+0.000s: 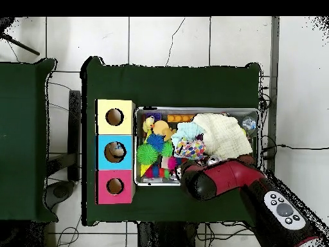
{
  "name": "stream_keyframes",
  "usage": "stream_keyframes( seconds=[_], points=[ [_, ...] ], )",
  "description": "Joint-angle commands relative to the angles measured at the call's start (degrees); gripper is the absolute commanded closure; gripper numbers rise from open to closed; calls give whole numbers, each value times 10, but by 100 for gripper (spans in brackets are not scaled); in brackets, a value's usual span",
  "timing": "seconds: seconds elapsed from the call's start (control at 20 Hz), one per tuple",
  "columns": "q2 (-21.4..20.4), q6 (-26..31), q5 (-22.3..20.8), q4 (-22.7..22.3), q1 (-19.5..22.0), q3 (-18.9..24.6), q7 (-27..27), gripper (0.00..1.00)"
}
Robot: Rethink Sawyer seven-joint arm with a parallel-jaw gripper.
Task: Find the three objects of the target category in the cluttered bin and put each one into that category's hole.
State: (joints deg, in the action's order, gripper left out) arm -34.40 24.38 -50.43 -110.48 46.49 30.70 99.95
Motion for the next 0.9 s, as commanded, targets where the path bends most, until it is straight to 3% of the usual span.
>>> stream_keyframes(
  seconds=[0.05, 0.3, 0.9],
  points=[
    [51, -39, -60, 76, -5, 6, -44, 0],
    [45, -37, -65, 72, -3, 12, -51, 0],
    [-30, 77, -2, 38, 37, 58, -149, 0]
  ],
)
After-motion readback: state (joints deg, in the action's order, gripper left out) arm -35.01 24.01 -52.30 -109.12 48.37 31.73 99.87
